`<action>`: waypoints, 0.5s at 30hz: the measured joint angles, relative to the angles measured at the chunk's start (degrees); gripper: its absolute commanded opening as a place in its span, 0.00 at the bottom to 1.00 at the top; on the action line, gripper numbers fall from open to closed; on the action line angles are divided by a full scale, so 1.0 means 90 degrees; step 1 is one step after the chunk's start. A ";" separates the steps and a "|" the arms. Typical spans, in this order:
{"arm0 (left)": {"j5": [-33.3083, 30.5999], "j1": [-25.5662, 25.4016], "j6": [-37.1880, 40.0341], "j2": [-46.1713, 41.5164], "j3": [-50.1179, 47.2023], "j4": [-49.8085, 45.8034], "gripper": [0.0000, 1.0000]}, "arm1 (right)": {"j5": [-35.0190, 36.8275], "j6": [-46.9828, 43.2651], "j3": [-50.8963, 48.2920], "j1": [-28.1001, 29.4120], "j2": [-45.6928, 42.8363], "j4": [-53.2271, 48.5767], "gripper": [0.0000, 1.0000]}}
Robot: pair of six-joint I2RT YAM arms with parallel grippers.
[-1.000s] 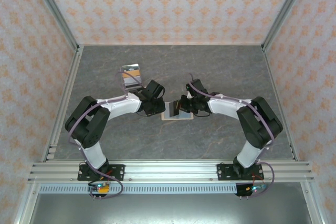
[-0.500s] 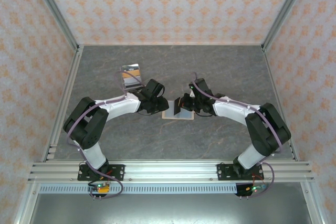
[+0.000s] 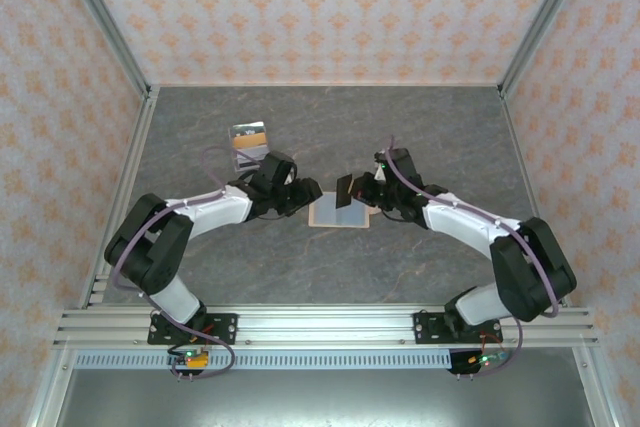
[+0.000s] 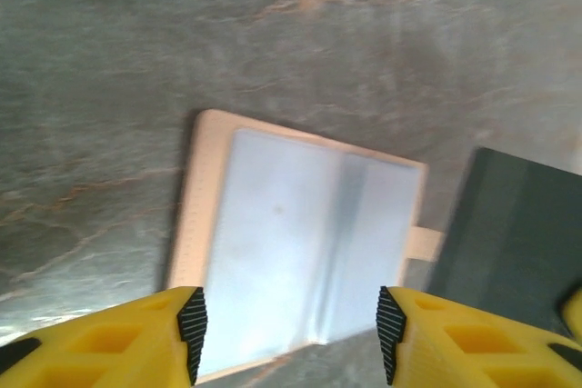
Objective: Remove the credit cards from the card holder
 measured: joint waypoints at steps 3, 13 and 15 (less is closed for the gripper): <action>0.0323 0.0024 -0.0342 -0.0087 -0.0126 0.0651 0.63 | -0.0389 0.0350 -0.0177 -0.0311 -0.0051 0.0508 0.00; 0.1039 0.0022 -0.1481 -0.0112 -0.0296 0.2436 0.63 | -0.1399 0.1583 -0.0308 -0.0743 -0.0053 0.2055 0.00; 0.1141 0.0022 -0.1617 -0.0112 -0.0296 0.2642 0.57 | -0.1503 0.1780 -0.0308 -0.0743 -0.0049 0.2278 0.00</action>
